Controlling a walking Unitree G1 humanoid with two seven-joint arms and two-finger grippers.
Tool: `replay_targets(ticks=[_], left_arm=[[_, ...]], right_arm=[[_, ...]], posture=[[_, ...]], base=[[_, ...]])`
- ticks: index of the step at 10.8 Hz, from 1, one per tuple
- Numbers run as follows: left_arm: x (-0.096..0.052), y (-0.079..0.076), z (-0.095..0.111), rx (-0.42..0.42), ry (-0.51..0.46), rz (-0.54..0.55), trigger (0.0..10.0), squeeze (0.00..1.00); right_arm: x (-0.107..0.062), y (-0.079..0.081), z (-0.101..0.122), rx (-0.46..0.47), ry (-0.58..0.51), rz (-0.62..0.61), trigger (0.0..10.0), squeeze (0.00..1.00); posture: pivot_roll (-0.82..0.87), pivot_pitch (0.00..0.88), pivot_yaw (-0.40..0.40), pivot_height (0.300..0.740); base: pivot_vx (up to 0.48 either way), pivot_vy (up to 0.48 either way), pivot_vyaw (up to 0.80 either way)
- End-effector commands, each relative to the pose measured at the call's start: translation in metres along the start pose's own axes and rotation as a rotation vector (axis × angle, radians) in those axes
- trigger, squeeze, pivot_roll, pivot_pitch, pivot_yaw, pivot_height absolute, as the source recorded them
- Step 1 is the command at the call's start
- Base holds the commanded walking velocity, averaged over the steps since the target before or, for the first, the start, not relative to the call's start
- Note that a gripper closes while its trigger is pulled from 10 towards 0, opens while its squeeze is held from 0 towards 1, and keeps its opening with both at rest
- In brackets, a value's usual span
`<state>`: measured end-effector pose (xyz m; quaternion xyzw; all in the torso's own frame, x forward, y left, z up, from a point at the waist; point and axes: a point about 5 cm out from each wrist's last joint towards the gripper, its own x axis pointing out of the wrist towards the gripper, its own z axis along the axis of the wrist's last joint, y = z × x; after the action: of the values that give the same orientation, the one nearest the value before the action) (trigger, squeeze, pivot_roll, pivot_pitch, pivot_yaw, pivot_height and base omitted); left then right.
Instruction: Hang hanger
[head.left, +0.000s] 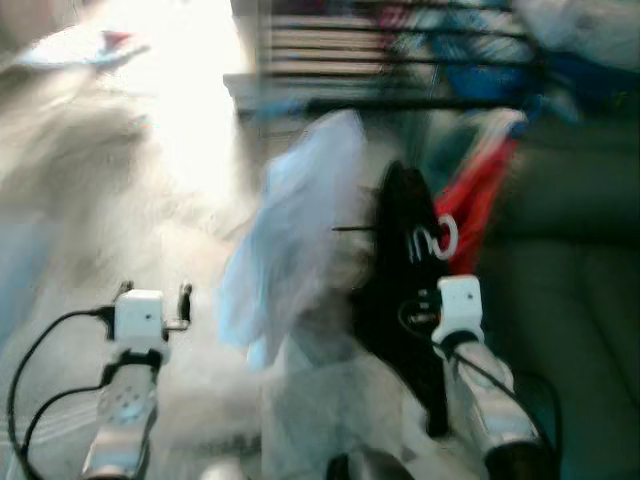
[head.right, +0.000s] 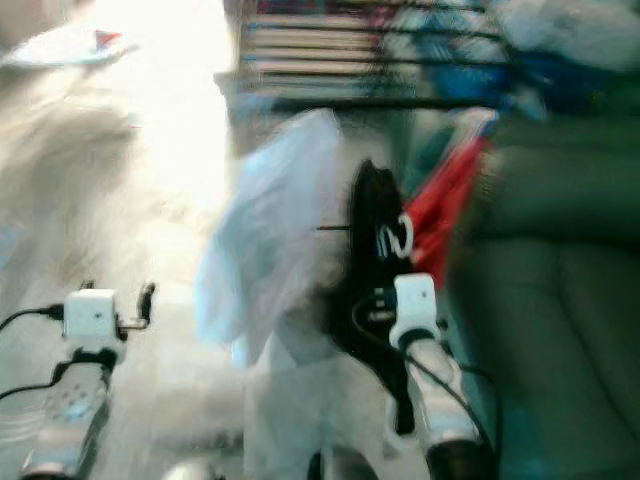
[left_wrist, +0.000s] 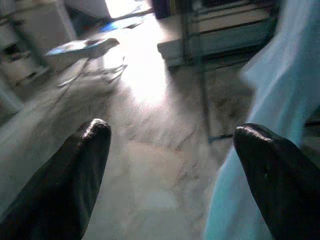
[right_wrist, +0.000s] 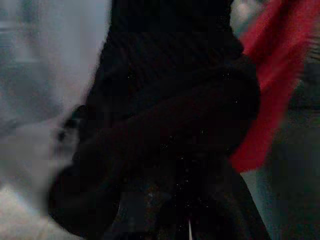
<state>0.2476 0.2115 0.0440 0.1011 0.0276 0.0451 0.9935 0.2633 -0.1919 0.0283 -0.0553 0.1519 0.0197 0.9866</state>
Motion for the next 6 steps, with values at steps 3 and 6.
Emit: replay_targets(ticks=[3,6], left_arm=[[-0.005,0.000,-0.004,0.019,0.009,-0.016,10.0,0.00],[-0.006,-0.001,-0.002,0.019,-0.005,-0.014,10.0,0.00]], right_arm=[[0.004,0.000,0.008,0.017,-0.034,-0.025,10.0,0.00],[0.007,-0.005,0.024,-0.023,-0.123,-0.052,10.0,0.00]], posture=[[0.00,0.130,-0.062,0.740],[0.00,0.136,-0.066,0.740]], base=[[0.439,0.000,0.00],[0.433,0.000,0.00]])
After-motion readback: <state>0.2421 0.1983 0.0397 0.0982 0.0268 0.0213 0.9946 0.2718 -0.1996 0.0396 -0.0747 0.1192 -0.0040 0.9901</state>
